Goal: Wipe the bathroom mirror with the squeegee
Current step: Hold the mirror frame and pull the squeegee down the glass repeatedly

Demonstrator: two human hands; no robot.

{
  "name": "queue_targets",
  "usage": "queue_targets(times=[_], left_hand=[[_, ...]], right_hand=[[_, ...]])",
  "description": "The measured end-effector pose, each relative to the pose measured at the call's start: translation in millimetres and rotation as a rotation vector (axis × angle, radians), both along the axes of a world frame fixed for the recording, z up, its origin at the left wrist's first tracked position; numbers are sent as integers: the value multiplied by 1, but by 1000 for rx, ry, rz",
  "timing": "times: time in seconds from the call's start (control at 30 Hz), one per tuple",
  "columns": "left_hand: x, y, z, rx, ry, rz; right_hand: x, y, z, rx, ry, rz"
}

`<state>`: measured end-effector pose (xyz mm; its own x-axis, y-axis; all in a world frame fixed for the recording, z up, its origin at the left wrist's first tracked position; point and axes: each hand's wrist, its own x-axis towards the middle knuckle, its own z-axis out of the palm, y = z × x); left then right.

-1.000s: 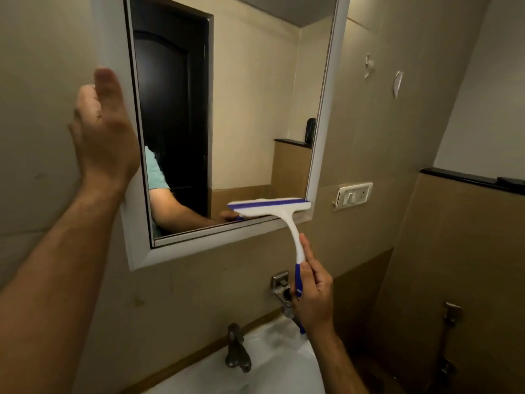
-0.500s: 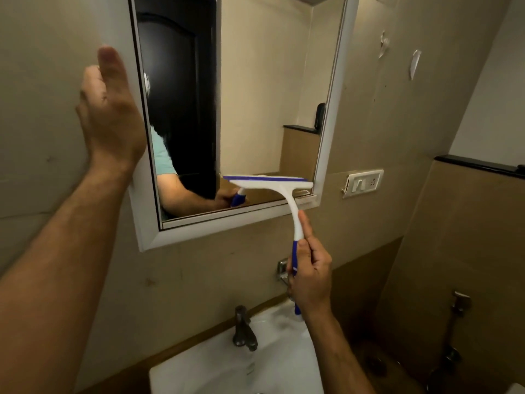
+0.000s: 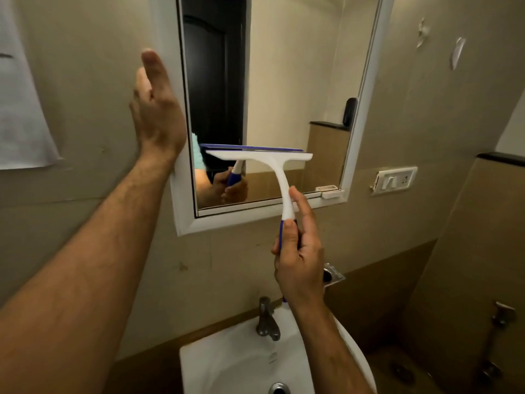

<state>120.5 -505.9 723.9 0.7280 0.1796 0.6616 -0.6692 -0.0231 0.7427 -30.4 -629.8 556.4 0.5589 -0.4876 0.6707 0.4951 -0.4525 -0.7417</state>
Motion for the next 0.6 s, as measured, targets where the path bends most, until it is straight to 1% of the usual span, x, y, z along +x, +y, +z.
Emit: queue_targets(times=[0.13, 0.23, 0.37, 0.5, 0.6], left_hand=[[-5, 1, 2, 24, -32, -11], [-2, 1, 1, 6, -56, -21], [-9, 0, 3, 14, -26, -16], [-12, 1, 4, 31, -36, 5], [-6, 2, 2, 28, -25, -26]], right_hand=[[9, 11, -11, -10, 18, -13], [5, 15, -41, -10, 59, -29], [-5, 16, -70, 44, 128, -27], [2, 14, -45, 83, 38, -13], [17, 13, -14, 56, -21, -36]])
